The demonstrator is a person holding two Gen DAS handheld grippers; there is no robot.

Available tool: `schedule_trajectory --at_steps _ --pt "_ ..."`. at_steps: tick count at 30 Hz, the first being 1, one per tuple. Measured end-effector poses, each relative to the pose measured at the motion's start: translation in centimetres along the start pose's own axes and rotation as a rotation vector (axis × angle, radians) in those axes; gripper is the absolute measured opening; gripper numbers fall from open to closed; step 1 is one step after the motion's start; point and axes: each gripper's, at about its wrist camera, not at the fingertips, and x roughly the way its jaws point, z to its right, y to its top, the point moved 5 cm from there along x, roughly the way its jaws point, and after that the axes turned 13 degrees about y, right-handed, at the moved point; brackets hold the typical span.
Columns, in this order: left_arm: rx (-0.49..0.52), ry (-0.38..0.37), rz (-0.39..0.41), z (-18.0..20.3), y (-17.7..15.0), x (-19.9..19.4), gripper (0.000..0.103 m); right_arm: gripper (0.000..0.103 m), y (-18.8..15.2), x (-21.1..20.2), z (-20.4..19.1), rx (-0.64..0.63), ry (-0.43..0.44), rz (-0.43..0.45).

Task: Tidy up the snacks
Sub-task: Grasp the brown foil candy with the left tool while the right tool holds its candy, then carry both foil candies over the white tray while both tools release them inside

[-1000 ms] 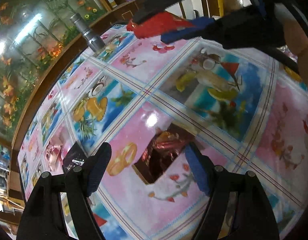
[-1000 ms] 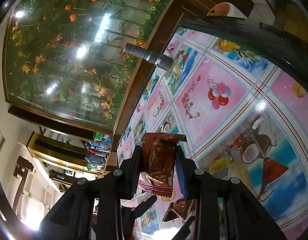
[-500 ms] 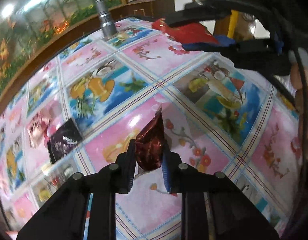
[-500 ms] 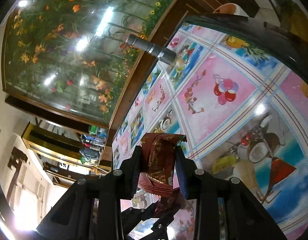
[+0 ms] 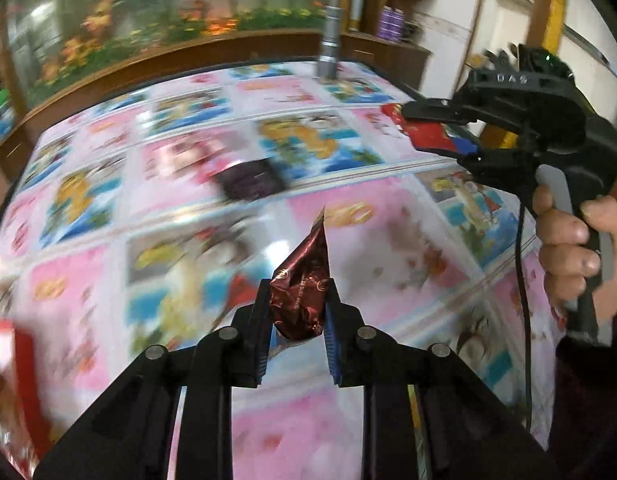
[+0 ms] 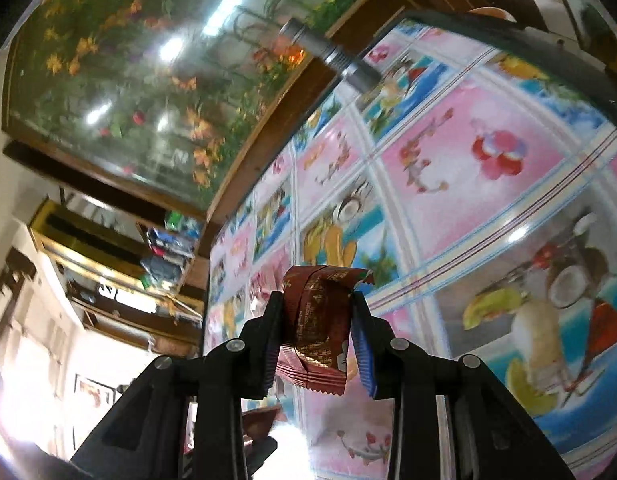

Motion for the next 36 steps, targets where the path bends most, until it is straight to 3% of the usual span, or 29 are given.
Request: schedule_trajectory --at_steps 7,13,15,20,27,32,36 --pt "-0.101 0.086 0.037 -6.3 -3.8 -5.1 0.020 0.033 -2.1 2.0 -1.6 -0.075 -0.020 -0.059" --pt "-0.190 0.188 0.094 -12.5 -6.6 -9.4 0.020 0.033 -6.4 5.7 -4.6 -0.119 0.042 -0.158" --pt "-0.228 0.215 0.100 -14.9 -7.9 -10.6 0.020 0.033 -8.7 7.7 -6.7 -0.172 0.062 -0.204" --pt "-0.303 0.343 0.100 -20.8 -11.7 -13.0 0.020 0.032 -16.0 13.7 -12.4 -0.213 0.217 -0.349" --pt "-0.446 0.421 0.058 -27.3 -15.7 -13.4 0.020 0.032 -26.4 20.3 -19.6 -0.291 0.349 -0.539" --pt "-0.491 0.460 0.038 -30.3 -16.7 -12.6 0.021 0.032 -32.1 23.4 -22.7 -0.350 0.379 -0.630" --pt "-0.506 0.459 0.033 -31.4 -16.8 -11.9 0.021 0.032 -34.6 25.7 -24.1 -0.394 0.361 -0.659"
